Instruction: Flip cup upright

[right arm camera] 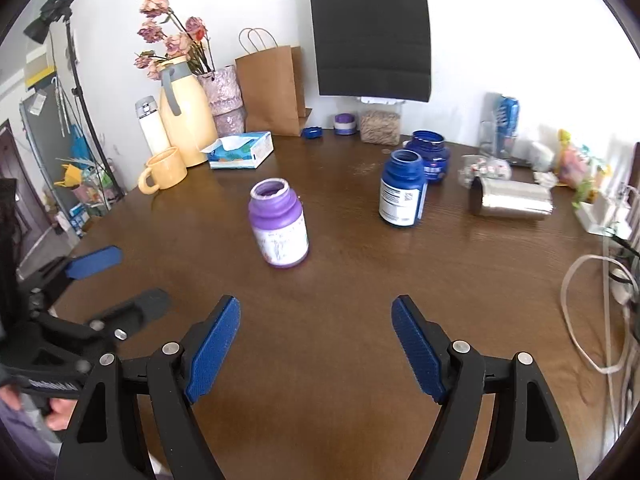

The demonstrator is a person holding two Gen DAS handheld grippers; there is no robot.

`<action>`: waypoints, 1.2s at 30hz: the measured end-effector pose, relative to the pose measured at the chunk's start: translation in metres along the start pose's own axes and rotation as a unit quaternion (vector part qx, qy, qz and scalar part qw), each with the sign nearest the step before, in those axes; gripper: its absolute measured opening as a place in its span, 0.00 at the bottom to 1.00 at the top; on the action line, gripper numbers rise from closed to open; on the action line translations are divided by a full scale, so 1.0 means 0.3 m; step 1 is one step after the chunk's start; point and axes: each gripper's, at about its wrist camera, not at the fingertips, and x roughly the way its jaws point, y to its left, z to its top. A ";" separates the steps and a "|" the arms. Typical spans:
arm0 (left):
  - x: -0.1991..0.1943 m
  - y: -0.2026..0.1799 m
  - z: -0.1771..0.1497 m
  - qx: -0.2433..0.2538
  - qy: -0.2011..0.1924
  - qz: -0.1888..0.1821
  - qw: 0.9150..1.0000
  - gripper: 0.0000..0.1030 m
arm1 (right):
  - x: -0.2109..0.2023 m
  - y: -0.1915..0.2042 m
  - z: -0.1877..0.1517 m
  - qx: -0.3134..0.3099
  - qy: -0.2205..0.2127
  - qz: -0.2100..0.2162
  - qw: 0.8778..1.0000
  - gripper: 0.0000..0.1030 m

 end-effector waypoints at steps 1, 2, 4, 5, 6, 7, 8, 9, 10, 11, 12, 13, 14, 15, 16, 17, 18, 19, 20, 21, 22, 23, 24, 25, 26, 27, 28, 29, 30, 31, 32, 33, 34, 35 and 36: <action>-0.031 -0.006 -0.009 0.000 -0.001 0.007 1.000 1.00 | -0.021 0.008 -0.012 0.000 0.000 -0.003 1.000 0.79; -0.079 -0.015 -0.025 0.002 -0.003 0.022 1.000 1.00 | -0.061 0.022 -0.034 -0.001 -0.004 -0.009 1.000 0.79; -0.143 -0.022 -0.044 0.009 -0.016 0.026 0.999 1.00 | -0.130 0.049 -0.071 -0.006 -0.022 -0.018 1.000 0.79; -0.181 -0.025 -0.067 0.010 -0.023 0.026 0.999 1.00 | -0.177 0.063 -0.107 -0.001 -0.037 -0.024 0.999 0.79; -0.204 -0.025 -0.091 0.003 -0.026 0.032 0.999 1.00 | -0.199 0.074 -0.132 0.000 -0.042 -0.026 0.999 0.79; -0.227 -0.028 -0.124 -0.006 -0.026 0.039 0.999 1.00 | -0.219 0.082 -0.162 0.001 -0.045 -0.028 0.999 0.79; -0.249 -0.033 -0.162 -0.005 -0.022 0.043 0.999 1.00 | -0.246 0.090 -0.209 0.009 -0.047 -0.032 0.998 0.79; -0.264 -0.038 -0.188 -0.001 -0.016 0.044 0.999 1.00 | -0.262 0.099 -0.240 0.013 -0.047 -0.036 0.998 0.79; -0.278 -0.045 -0.213 0.003 -0.010 0.043 0.999 1.00 | -0.275 0.110 -0.258 0.012 -0.047 -0.038 0.998 0.79; -0.293 -0.050 -0.250 0.003 0.000 0.041 0.999 1.00 | -0.298 0.125 -0.289 0.008 -0.049 -0.043 0.998 0.79; -0.299 -0.048 -0.270 -0.006 0.007 0.045 0.999 1.00 | -0.315 0.135 -0.312 0.006 -0.052 -0.049 0.997 0.79; -0.301 -0.049 -0.289 -0.014 0.013 0.047 0.999 1.00 | -0.333 0.145 -0.335 0.008 -0.057 -0.056 0.997 0.79; -0.303 -0.052 -0.306 -0.016 0.020 0.041 0.999 1.00 | -0.350 0.152 -0.361 0.015 -0.059 -0.062 0.996 0.79; -0.303 -0.054 -0.317 -0.017 0.024 0.040 0.999 1.00 | -0.361 0.159 -0.381 0.020 -0.060 -0.066 0.996 0.79; -0.309 -0.055 -0.322 -0.016 0.021 0.043 0.999 1.00 | -0.364 0.162 -0.389 0.020 -0.058 -0.066 0.996 0.79; -0.316 -0.059 -0.321 -0.011 0.016 0.044 0.999 1.00 | -0.368 0.167 -0.397 0.016 -0.056 -0.063 0.996 0.79; -0.324 -0.058 -0.321 -0.012 0.011 0.046 0.999 1.00 | -0.369 0.168 -0.399 0.014 -0.055 -0.065 0.996 0.79; -0.333 -0.056 -0.319 -0.016 0.005 0.049 0.999 1.00 | -0.366 0.165 -0.398 0.013 -0.053 -0.068 0.996 0.79; -0.339 -0.060 -0.319 -0.012 0.001 0.049 0.999 1.00 | -0.363 0.160 -0.393 0.014 -0.050 -0.070 0.996 0.79; -0.345 -0.066 -0.321 -0.007 -0.002 0.052 0.999 1.00 | -0.361 0.152 -0.388 0.019 -0.049 -0.069 0.996 0.80; -0.350 -0.070 -0.321 -0.004 -0.006 0.056 0.998 1.00 | -0.363 0.149 -0.391 0.022 -0.049 -0.068 0.996 0.79; -0.357 -0.078 -0.320 0.001 -0.011 0.056 0.998 1.00 | -0.364 0.144 -0.391 0.025 -0.049 -0.066 0.996 0.79; -0.361 -0.084 -0.321 0.004 -0.014 0.059 0.998 1.00 | -0.366 0.139 -0.392 0.027 -0.049 -0.068 0.996 0.79; -0.366 -0.083 -0.322 0.006 -0.017 0.060 0.998 1.00 | -0.370 0.140 -0.397 0.029 -0.050 -0.069 0.996 0.79; -0.369 -0.089 -0.321 0.009 -0.019 0.059 0.998 1.00 | -0.375 0.135 -0.398 0.032 -0.051 -0.072 0.996 0.79; -0.372 -0.092 -0.322 0.011 -0.020 0.059 0.998 1.00 | -0.376 0.138 -0.398 0.033 -0.052 -0.072 0.995 0.79; -0.372 -0.094 -0.322 0.011 -0.021 0.060 0.998 1.00 | -0.378 0.138 -0.400 0.033 -0.053 -0.073 0.995 0.79; -0.373 -0.096 -0.323 0.013 -0.021 0.058 0.998 1.00 | -0.381 0.136 -0.401 0.035 -0.054 -0.074 0.995 0.79; -0.371 -0.097 -0.324 0.013 -0.020 0.058 0.998 1.00 | -0.382 0.136 -0.402 0.035 -0.054 -0.074 0.995 0.79; -0.370 -0.098 -0.324 0.013 -0.020 0.058 0.998 1.00 | -0.383 0.135 -0.403 0.036 -0.054 -0.075 0.995 0.79; -0.366 -0.099 -0.324 0.014 -0.017 0.058 0.998 1.00 | -0.382 0.132 -0.403 0.039 -0.053 -0.077 0.995 0.79; -0.362 -0.098 -0.324 0.013 -0.015 0.058 0.998 1.00 | -0.383 0.128 -0.403 0.043 -0.053 -0.078 0.995 0.79; -0.359 -0.097 -0.323 0.012 -0.013 0.059 0.998 1.00 | -0.383 0.125 -0.402 0.046 -0.052 -0.079 0.994 0.79; -0.357 -0.095 -0.323 0.011 -0.011 0.059 0.998 1.00 | -0.383 0.121 -0.402 0.050 -0.052 -0.079 0.994 0.79; -0.357 -0.093 -0.323 0.010 -0.011 0.058 0.998 1.00 | -0.384 0.117 -0.401 0.053 -0.052 -0.079 0.994 0.79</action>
